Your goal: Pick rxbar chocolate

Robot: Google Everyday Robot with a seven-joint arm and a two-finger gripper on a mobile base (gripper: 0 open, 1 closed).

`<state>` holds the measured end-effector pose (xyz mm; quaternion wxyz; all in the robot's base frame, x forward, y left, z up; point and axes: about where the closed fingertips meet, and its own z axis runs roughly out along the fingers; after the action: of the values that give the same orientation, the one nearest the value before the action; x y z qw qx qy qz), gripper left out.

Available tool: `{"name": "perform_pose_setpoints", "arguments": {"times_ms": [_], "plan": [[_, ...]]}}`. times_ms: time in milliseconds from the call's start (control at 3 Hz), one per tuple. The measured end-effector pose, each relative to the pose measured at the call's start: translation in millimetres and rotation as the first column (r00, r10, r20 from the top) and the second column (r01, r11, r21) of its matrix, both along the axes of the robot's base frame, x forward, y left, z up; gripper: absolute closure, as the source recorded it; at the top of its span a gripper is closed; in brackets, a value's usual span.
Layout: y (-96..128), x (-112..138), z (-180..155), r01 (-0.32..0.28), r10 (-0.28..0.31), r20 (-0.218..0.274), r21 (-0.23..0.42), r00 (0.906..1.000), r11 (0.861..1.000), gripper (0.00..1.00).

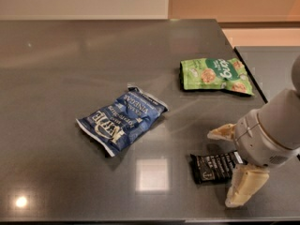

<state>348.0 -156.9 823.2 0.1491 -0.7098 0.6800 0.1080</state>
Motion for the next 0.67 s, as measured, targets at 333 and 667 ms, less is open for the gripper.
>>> {"name": "perform_pose_setpoints", "arguments": {"times_ms": [333, 667], "plan": [[-1.4, 0.8, -2.1, 0.004, -0.004, -0.006, -0.008, 1.0, 1.0, 0.41], [-2.6, 1.1, -1.4, 0.007, -0.007, -0.004, -0.012, 1.0, 1.0, 0.65]]}}
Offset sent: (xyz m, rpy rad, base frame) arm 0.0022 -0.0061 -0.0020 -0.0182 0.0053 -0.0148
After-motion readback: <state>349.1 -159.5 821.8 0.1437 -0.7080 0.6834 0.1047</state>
